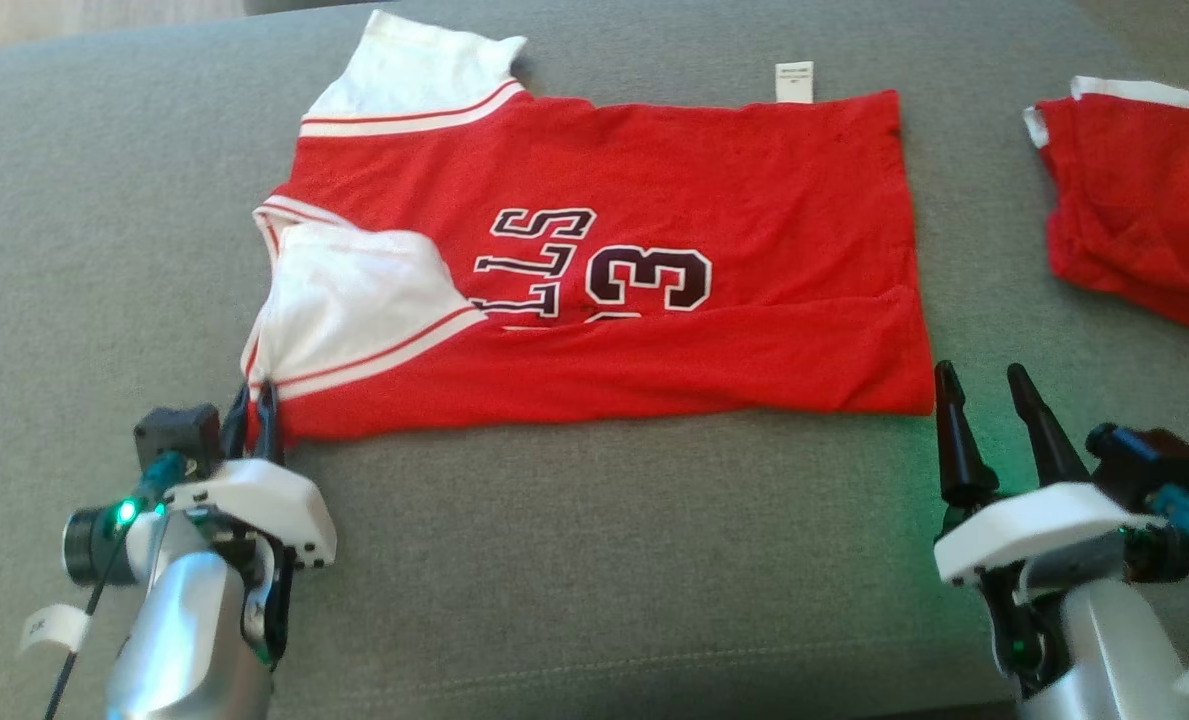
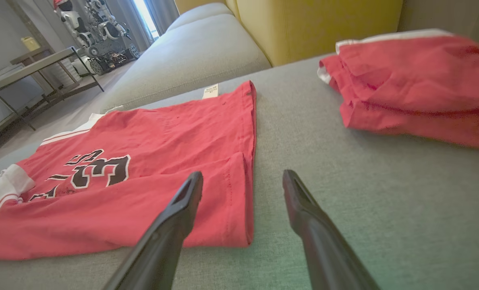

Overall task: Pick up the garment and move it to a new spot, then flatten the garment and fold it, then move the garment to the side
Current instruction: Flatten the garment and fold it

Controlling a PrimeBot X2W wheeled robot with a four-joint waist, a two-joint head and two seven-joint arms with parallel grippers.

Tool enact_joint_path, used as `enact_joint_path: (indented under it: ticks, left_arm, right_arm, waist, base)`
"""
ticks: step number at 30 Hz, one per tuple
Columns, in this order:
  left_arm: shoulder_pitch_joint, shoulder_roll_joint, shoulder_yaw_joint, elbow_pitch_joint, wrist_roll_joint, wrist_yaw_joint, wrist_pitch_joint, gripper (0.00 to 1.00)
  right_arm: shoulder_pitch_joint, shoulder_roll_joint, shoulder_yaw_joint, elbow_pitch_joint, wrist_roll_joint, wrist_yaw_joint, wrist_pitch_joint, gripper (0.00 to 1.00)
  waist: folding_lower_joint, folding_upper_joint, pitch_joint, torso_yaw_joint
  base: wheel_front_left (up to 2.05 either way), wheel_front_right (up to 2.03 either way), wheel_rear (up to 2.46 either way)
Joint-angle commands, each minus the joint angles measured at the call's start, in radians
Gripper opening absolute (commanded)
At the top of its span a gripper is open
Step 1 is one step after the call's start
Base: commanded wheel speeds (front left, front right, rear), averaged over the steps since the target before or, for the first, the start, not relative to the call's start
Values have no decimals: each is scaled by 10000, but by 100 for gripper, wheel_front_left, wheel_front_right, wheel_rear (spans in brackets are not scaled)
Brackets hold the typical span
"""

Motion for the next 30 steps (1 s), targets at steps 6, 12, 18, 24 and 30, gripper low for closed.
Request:
enact_joint_path:
  ticks: [6, 12, 18, 24, 30]
  left_arm:
    - [-473, 189, 103, -1091, 48, -67, -513, 0]
    - [-406, 85, -181, -1426, 156, -134, -575, 0]
    - [-316, 105, -285, -1484, 189, -133, -588, 0]
    - [-197, 318, -366, -1263, 289, -90, -594, 0]
    - [236, 641, -709, -968, 498, -285, -442, 0]
  right_arm:
    - [-1174, -6, 140, 1299, 1749, -6, 428, 100]
    - [-1973, -6, 364, 2899, 2324, -6, 774, 100]
    - [-2279, -5, 860, 3474, 2578, -6, 982, 0]
    - [-2325, -37, 975, 3667, 2305, -6, 779, 0]
    - [-2030, -450, 799, 3320, 2195, -6, 1075, 0]
  waist:
    - [0, 0, 82, 344]
    - [0, 0, 177, 578]
    - [0, 0, 221, 633]
    - [0, 0, 22, 573]
    - [0, 0, -353, 576]
  base:
    - [0, 0, 0]
    - [0, 0, 0]
    - [0, 0, 0]
    - [0, 0, 0]
    - [0, 0, 0]
